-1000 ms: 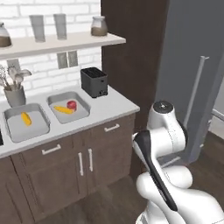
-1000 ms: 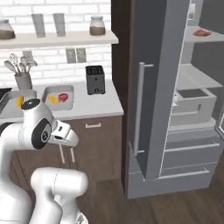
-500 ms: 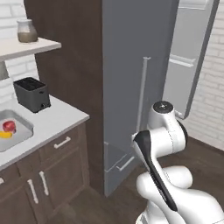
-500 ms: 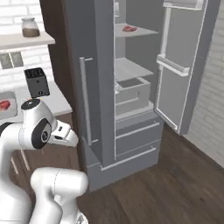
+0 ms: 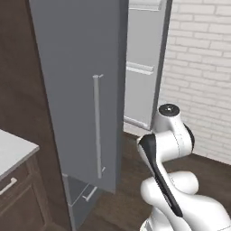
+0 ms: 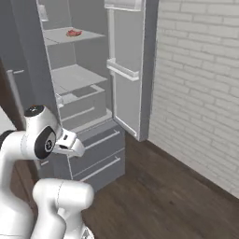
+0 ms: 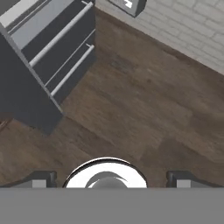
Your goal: Place one corn and one steak in each tupperware on the nearby counter, to pack two identical lunches.
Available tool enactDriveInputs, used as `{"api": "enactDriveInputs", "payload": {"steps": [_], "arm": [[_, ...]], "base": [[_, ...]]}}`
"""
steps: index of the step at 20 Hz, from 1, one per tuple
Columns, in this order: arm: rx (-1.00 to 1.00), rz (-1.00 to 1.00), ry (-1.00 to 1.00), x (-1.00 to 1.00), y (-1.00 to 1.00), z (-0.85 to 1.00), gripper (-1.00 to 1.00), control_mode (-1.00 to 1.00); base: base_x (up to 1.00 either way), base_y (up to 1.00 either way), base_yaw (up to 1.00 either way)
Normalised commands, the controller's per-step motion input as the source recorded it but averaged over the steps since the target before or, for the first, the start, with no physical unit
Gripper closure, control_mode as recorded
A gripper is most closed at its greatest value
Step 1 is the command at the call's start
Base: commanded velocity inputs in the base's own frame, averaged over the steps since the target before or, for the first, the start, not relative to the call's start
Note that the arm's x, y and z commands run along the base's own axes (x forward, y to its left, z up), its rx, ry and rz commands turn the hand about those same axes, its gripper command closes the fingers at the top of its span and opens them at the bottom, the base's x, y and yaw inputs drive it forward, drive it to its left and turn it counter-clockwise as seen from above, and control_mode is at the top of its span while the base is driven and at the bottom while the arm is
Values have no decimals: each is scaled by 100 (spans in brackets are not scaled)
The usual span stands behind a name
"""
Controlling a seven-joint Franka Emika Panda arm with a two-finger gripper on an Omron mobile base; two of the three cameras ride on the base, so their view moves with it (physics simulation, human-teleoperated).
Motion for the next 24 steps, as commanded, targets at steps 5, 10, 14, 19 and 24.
{"api": "enactDriveInputs", "payload": {"steps": [5,10,14,19,24], "arm": [[0,0,0,0,0,0,-100,100],[0,0,0,0,0,0,-100,100],[0,0,0,0,0,0,-100,100],[0,0,0,0,0,0,-100,100],[0,0,0,0,0,0,-100,100]], "base": [[100,-90,-4],[100,-60,11],[25,-7,66],[16,0,84],[87,-31,35]]}}
